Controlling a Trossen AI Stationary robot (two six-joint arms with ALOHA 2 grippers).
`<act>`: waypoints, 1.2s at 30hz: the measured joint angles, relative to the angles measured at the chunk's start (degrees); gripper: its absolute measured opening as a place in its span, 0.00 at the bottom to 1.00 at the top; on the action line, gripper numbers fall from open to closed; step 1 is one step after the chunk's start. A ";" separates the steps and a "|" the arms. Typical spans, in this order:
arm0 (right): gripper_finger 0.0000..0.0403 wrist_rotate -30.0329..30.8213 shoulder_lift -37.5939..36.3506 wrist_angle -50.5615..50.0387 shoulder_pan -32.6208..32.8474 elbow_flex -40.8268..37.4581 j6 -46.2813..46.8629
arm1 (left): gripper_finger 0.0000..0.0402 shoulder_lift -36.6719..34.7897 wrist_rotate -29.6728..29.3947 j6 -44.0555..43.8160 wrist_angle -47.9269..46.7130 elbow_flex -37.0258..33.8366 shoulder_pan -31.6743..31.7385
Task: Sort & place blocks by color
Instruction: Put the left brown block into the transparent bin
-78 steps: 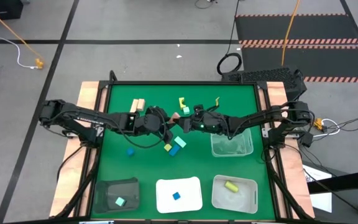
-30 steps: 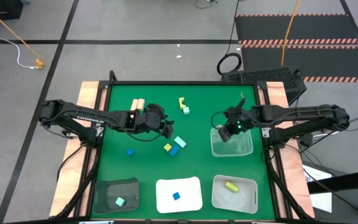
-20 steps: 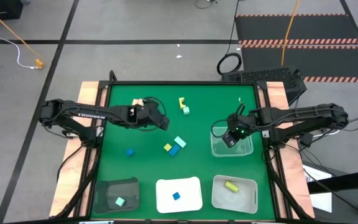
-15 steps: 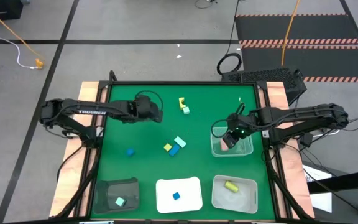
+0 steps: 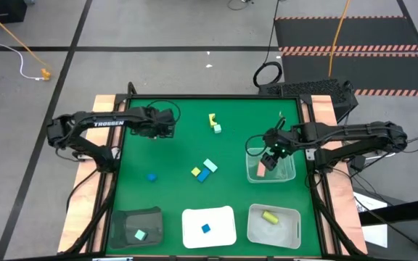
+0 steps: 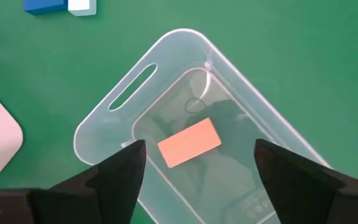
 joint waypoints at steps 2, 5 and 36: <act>0.72 0.02 0.00 -0.01 -0.53 0.00 -1.24 | 0.52 0.00 3.32 0.21 3.10 -1.97 1.66; 0.73 0.02 0.00 0.00 -1.53 0.00 -3.51 | 0.52 0.02 5.01 0.75 5.76 -4.03 3.77; 0.73 -0.15 0.00 3.76 -8.84 0.00 -7.06 | 0.52 1.40 0.54 5.36 15.30 -9.92 9.76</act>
